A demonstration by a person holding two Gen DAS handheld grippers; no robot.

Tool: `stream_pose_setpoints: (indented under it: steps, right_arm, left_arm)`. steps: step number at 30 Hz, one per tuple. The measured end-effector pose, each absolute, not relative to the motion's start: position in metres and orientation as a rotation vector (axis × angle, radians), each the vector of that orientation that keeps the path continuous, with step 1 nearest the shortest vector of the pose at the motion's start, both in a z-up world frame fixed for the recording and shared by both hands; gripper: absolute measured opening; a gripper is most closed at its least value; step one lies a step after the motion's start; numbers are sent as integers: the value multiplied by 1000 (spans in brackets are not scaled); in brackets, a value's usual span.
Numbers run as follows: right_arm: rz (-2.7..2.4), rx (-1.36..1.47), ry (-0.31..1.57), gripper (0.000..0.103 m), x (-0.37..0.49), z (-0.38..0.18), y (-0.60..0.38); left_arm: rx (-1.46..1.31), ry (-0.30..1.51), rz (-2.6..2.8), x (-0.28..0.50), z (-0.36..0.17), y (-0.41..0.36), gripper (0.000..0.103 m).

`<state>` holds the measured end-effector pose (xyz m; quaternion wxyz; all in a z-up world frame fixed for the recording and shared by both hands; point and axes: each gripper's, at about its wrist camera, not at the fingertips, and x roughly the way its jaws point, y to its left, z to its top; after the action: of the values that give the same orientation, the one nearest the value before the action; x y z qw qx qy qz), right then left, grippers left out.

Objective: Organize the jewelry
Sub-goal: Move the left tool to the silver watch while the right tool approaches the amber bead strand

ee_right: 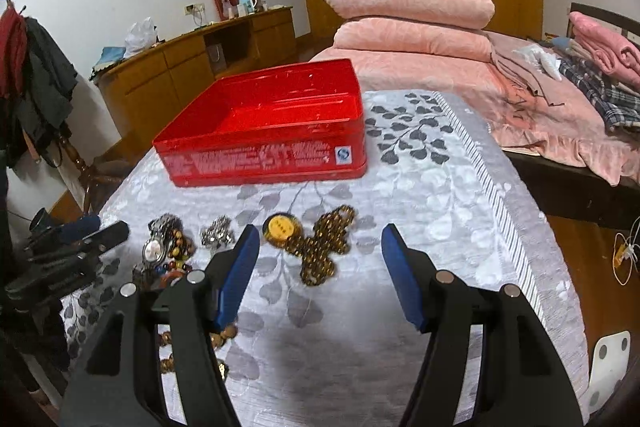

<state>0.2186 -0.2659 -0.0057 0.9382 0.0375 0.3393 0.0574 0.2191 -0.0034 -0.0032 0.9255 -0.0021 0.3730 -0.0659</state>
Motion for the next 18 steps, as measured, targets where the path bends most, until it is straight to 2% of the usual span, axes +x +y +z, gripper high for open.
stream_pose_setpoints:
  steps: [5, 11, 18]
  right_arm:
    - [124, 77, 704, 62, 216, -10, -264]
    - [126, 81, 704, 62, 216, -11, -266]
    - [134, 88, 718, 62, 221, -16, -267]
  left_arm:
    - [16, 797, -145, 219, -13, -13, 67]
    - [22, 853, -131, 231, -25, -17, 59]
    - [14, 900, -144, 242, -35, -20, 59]
